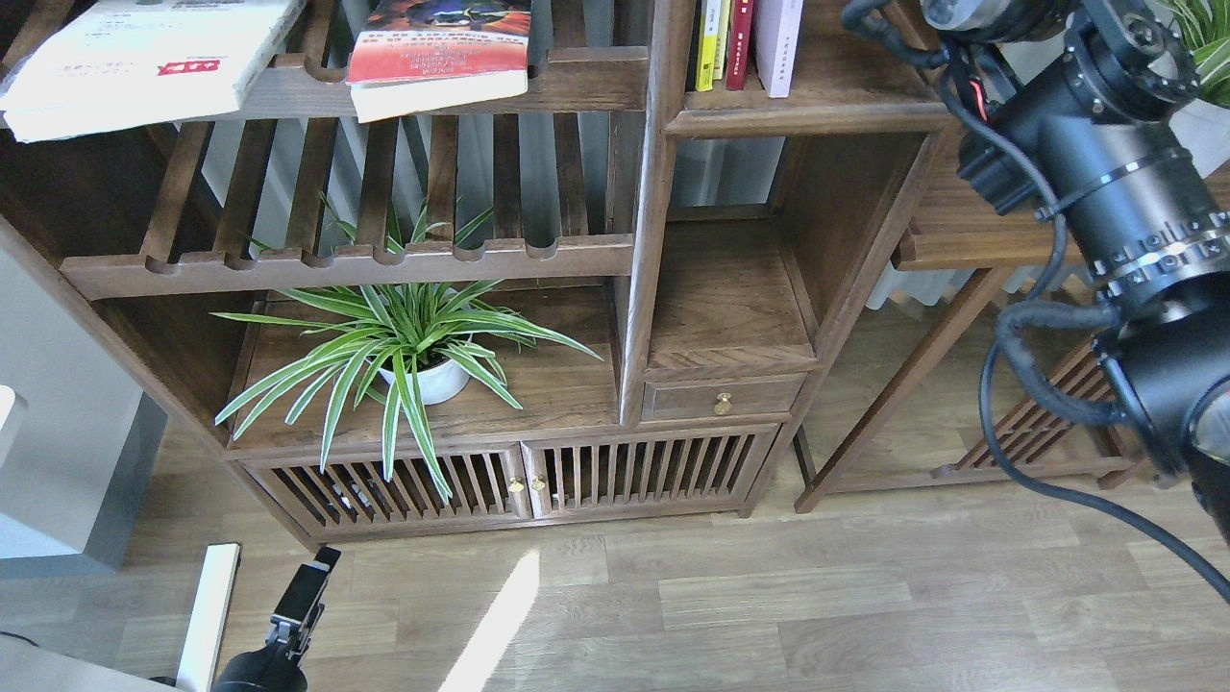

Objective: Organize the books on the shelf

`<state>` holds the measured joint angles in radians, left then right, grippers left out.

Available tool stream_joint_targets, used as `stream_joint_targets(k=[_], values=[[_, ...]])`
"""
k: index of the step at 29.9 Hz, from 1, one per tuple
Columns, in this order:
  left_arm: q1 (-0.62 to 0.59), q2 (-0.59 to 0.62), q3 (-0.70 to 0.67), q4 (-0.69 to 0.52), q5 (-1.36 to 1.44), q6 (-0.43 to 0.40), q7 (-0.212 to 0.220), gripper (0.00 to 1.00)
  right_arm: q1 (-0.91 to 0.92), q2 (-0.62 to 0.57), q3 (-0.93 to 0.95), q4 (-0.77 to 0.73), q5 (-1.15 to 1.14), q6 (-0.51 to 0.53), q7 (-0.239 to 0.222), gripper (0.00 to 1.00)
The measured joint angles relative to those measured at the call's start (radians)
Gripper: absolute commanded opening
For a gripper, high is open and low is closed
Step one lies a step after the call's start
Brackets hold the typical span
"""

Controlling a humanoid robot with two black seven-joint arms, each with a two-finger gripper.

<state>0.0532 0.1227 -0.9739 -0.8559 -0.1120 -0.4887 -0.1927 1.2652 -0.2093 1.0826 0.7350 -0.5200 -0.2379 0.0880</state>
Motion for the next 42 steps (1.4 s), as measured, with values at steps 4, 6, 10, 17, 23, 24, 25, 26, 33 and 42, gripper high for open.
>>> stream_joint_targets(k=[4,6,10,17,23,24,25,26,33,42], values=[[-0.004,-0.003,0.003,0.000,0.000,0.000,0.002,0.99,-0.077,-0.008,0.004,0.109,0.017,-0.006,0.000,0.76],[-0.004,-0.003,0.004,0.000,0.000,0.000,0.002,0.99,-0.111,-0.009,0.013,0.162,0.018,-0.021,-0.002,0.77],[-0.004,-0.003,0.004,0.000,0.000,0.000,0.002,0.99,-0.146,-0.017,0.033,0.239,0.019,-0.068,-0.002,0.81],[-0.009,-0.003,0.003,-0.006,0.000,0.000,0.001,0.99,-0.228,-0.041,0.085,0.348,0.025,-0.081,-0.005,0.95],[-0.020,-0.003,-0.002,-0.024,-0.001,0.000,0.001,0.99,-0.334,-0.034,0.140,0.413,0.062,0.018,-0.007,0.97],[-0.024,-0.001,-0.004,-0.032,-0.001,0.000,0.001,0.99,-0.356,-0.034,0.156,0.425,0.071,0.063,-0.008,0.97],[-0.027,0.002,-0.007,-0.040,-0.001,0.000,0.001,0.99,-0.377,-0.033,0.171,0.433,0.079,0.106,-0.008,0.97],[-0.029,0.005,-0.009,-0.051,-0.001,0.000,0.001,0.99,-0.403,-0.033,0.191,0.440,0.088,0.165,-0.009,0.97],[-0.048,0.012,-0.071,-0.106,-0.002,0.000,0.002,0.99,-0.579,-0.037,0.334,0.463,0.118,0.601,-0.013,0.98],[-0.136,0.017,-0.096,-0.158,-0.002,0.000,0.005,0.98,-0.852,-0.037,0.400,0.499,0.282,0.726,-0.065,0.98]])
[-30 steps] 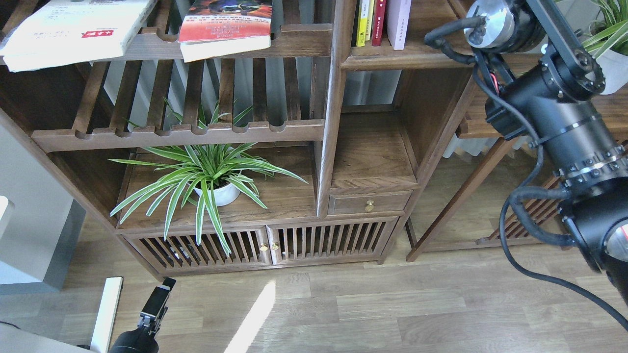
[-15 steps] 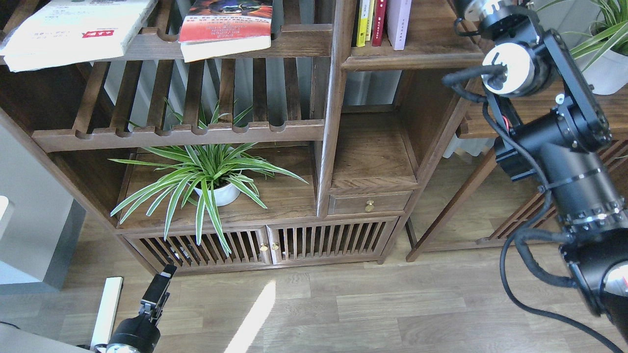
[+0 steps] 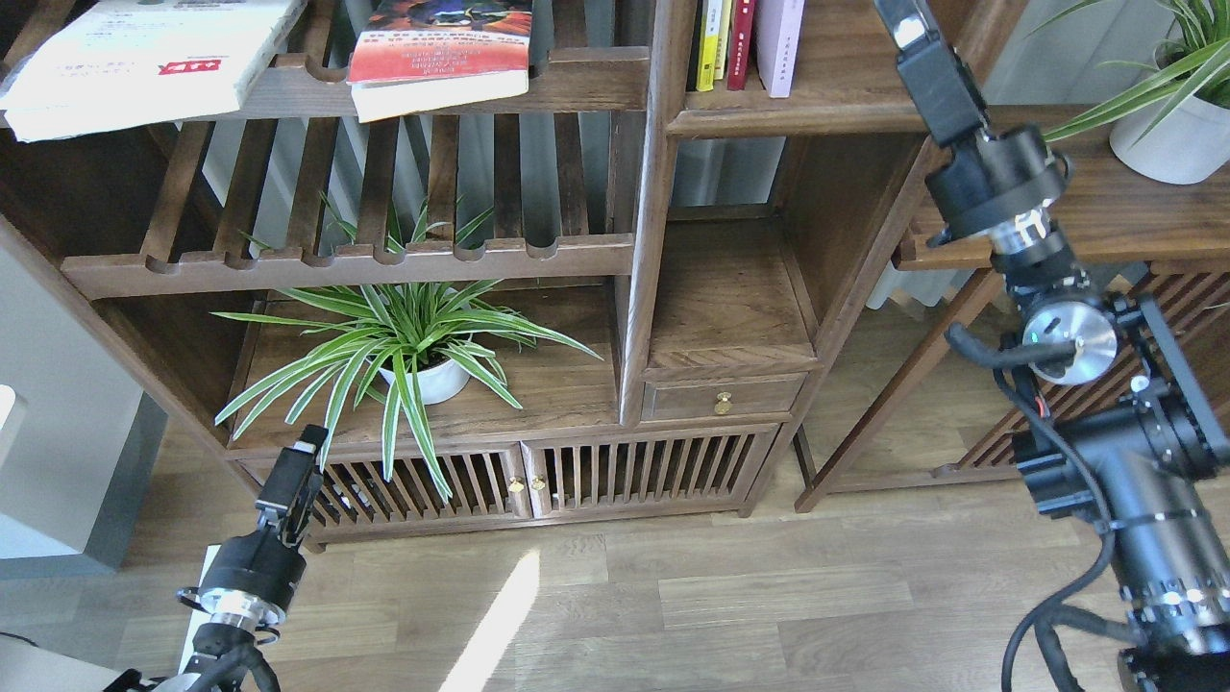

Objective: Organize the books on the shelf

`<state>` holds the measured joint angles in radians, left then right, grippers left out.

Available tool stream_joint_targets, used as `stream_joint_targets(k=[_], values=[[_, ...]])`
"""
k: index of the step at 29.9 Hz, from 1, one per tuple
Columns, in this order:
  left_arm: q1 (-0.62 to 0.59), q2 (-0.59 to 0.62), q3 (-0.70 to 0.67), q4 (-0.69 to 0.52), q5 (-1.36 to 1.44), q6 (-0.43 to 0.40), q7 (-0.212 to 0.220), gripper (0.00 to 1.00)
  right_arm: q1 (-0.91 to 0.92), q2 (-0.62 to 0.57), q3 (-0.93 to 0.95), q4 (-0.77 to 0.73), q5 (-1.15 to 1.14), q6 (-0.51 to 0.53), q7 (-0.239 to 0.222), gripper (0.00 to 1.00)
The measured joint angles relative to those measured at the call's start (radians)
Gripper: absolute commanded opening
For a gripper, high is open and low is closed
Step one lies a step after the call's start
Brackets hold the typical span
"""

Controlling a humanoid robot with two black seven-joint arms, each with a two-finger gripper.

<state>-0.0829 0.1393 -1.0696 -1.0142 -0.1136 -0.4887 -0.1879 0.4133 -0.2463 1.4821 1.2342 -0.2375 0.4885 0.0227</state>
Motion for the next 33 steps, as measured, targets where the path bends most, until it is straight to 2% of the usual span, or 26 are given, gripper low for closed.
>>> stream_joint_targets(k=[3,7,15,20,27,33], values=[[-0.051,0.001,-0.001,-0.001,0.000,0.000,0.001,0.96,-0.057,0.006,-0.002,0.006,0.007,0.000,-0.008,0.98],[-0.124,0.013,-0.001,-0.018,0.000,0.000,0.005,0.96,-0.152,0.015,-0.011,0.009,0.007,0.000,-0.050,0.99],[-0.182,0.018,0.004,-0.178,-0.010,0.000,0.004,0.97,-0.360,0.053,-0.010,0.036,0.008,0.000,-0.103,0.99],[-0.169,0.014,0.008,-0.333,-0.027,0.000,0.002,0.93,-0.446,0.086,-0.004,0.062,0.008,0.000,-0.108,0.97],[-0.160,0.033,-0.003,-0.572,-0.162,0.000,0.001,0.93,-0.462,0.144,0.000,0.064,0.008,0.000,-0.109,0.96],[-0.140,0.060,-0.029,-0.647,-0.199,0.000,0.000,0.93,-0.423,0.165,0.000,0.065,0.008,0.000,-0.110,0.95]])
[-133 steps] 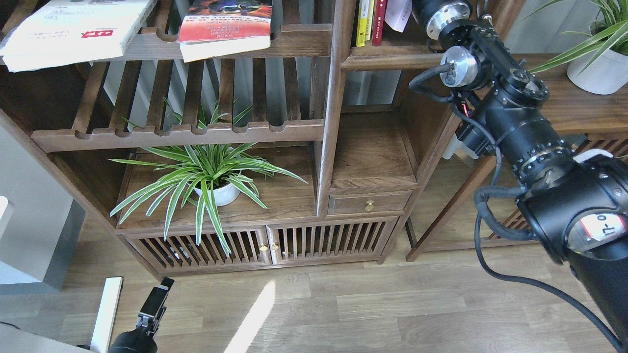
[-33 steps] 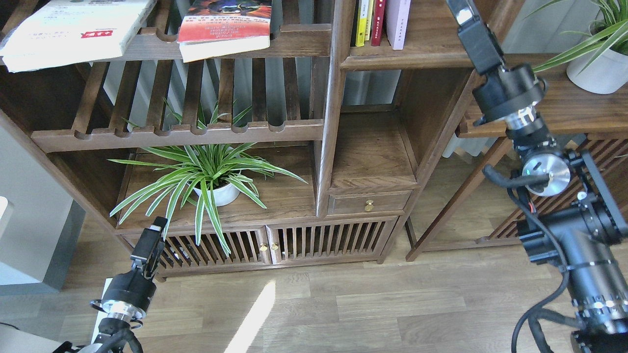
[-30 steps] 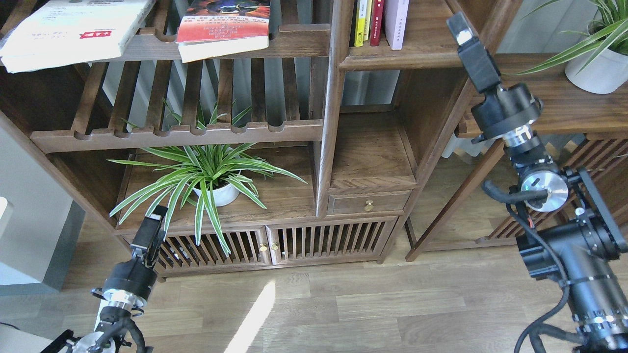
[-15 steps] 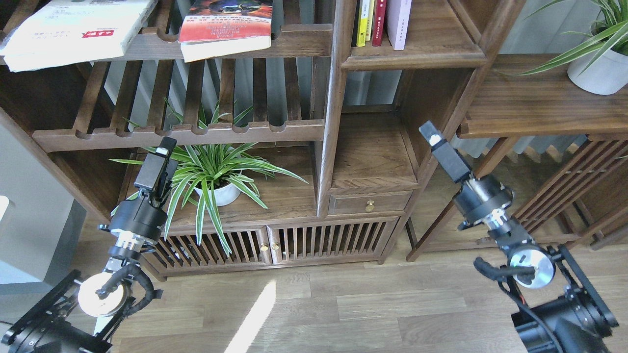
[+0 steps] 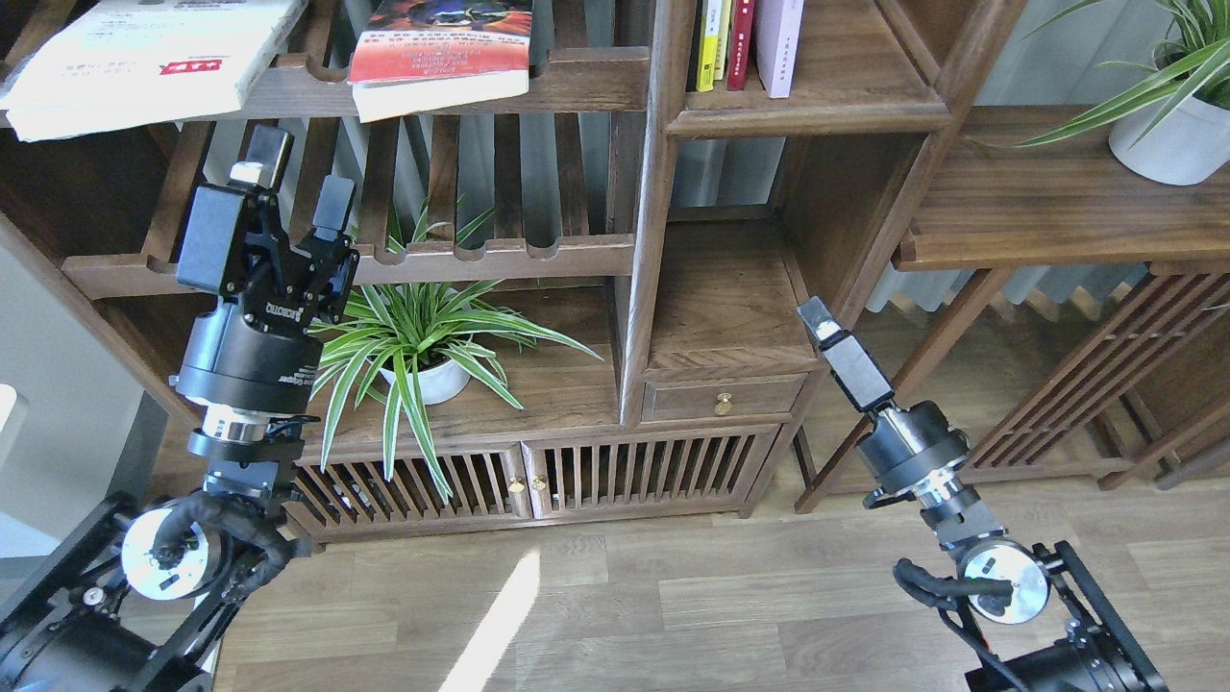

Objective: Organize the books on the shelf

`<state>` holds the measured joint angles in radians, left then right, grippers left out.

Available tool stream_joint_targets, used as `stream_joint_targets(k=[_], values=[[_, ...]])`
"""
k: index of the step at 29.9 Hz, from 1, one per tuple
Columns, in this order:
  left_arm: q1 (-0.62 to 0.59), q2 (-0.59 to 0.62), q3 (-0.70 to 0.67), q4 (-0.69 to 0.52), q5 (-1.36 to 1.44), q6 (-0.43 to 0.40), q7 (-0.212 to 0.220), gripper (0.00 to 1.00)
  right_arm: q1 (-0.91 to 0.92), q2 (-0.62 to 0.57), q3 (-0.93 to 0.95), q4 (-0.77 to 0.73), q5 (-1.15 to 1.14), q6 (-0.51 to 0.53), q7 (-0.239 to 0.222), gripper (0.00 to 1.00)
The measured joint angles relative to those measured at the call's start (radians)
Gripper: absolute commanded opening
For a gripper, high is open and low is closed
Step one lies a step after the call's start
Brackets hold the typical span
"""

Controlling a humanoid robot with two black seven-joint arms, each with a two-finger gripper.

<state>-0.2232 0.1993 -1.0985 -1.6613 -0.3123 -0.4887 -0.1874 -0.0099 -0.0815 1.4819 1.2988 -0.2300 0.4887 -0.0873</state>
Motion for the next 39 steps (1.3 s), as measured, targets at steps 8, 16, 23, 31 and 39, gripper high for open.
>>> stream_joint_targets(k=[8,16,23,31,39], values=[[0.038,0.051,-0.059,-0.099,-0.076,0.106,-0.001,0.93,0.121,0.023,0.000,0.004,0.001,0.000,0.001,0.95],[0.031,0.082,-0.116,-0.113,-0.120,0.358,0.005,0.90,0.253,0.049,-0.002,0.004,0.002,0.000,0.001,0.95],[-0.056,0.086,-0.156,-0.113,-0.255,0.498,0.012,0.88,0.278,0.050,-0.008,0.004,0.001,0.000,0.001,0.95],[-0.143,0.086,-0.196,-0.114,-0.332,0.678,0.002,0.93,0.278,0.049,-0.010,0.002,0.000,0.000,0.001,0.95],[-0.191,0.086,-0.260,-0.114,-0.382,0.921,-0.001,0.96,0.278,0.049,-0.011,0.001,0.000,0.000,0.001,0.96]])
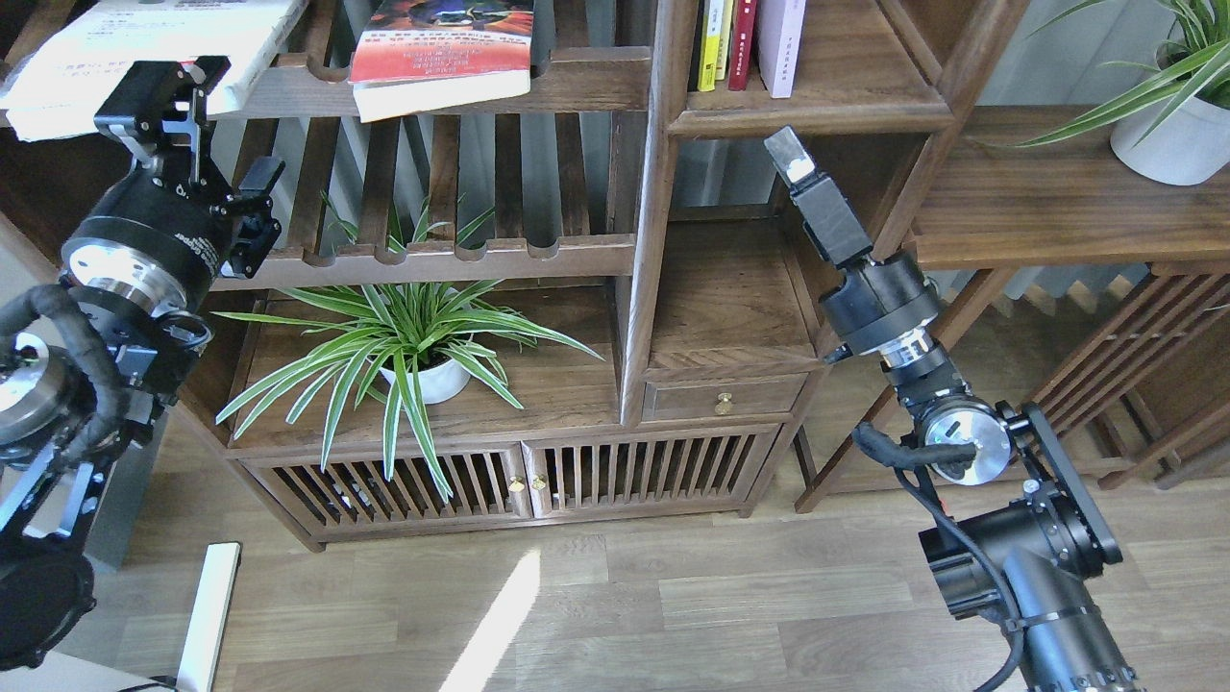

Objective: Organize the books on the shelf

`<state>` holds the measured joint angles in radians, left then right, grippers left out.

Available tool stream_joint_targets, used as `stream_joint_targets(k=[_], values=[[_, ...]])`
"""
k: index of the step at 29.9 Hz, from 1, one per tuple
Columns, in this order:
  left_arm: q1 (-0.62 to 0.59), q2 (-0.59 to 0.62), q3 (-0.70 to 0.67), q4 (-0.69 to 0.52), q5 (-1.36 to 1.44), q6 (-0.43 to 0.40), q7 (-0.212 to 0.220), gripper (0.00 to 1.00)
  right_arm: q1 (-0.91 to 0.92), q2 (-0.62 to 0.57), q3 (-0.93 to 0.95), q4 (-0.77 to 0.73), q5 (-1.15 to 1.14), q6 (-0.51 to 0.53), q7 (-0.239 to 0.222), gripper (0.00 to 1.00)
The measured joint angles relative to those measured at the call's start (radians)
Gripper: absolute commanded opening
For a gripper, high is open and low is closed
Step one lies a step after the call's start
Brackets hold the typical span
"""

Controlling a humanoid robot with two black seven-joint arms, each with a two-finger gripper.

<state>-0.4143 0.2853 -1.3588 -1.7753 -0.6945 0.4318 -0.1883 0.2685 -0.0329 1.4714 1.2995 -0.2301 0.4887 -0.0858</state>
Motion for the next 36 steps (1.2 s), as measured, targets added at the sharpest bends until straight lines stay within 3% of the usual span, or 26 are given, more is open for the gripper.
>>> stream_joint_targets(k=[5,24,36], values=[[-0.019,0.000,-0.041,0.000,0.000,0.055,0.000,0.97,-0.003,-0.002,0.000,-0.001,0.000,0.000,0.000,0.96],[-0.038,0.044,-0.154,0.004,0.001,0.057,0.004,0.98,-0.015,-0.001,-0.002,-0.003,0.000,0.000,0.000,0.96],[-0.028,0.072,-0.160,0.065,0.009,0.057,0.000,0.98,-0.015,-0.001,-0.002,-0.003,0.000,0.000,0.000,0.96]])
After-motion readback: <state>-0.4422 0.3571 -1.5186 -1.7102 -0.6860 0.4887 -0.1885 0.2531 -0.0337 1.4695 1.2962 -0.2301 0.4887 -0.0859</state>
